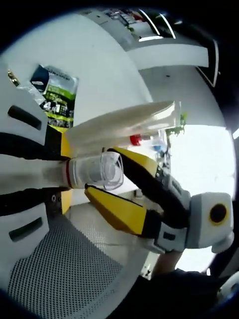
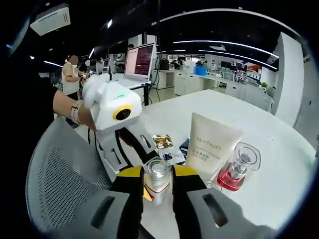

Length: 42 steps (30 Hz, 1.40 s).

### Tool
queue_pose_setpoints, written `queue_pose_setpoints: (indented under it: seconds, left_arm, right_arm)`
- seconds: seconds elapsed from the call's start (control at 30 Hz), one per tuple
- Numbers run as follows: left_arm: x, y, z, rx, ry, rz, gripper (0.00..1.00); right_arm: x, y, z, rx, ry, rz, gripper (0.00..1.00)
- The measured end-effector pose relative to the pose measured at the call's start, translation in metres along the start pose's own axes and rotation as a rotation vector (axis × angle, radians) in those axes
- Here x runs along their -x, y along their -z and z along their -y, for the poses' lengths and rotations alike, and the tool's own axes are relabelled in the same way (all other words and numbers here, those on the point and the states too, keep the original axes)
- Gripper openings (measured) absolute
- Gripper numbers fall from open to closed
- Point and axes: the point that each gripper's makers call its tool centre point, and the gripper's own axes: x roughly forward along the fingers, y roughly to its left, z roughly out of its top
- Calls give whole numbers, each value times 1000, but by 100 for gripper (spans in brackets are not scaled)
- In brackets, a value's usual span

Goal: Arrange the skincare products in the storage area until every visible bottle or jar stands upright without overlapping.

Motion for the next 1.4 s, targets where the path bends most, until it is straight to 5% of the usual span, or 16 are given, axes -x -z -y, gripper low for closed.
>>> queue_pose_setpoints:
  seconds: [0.77, 1.27, 1.4]
  left_arm:
    - [-5, 5, 1, -60, -5, -22, 17]
    - [14, 2, -4, -14, -72, -44, 19]
    - [19, 10, -2, -5, -98, -90, 19]
  right_arm:
    - [1, 9, -2, 40, 13, -44, 26]
    - [36, 2, 4, -1, -13, -24, 26]
    - [49, 11, 11, 1, -19, -54, 26]
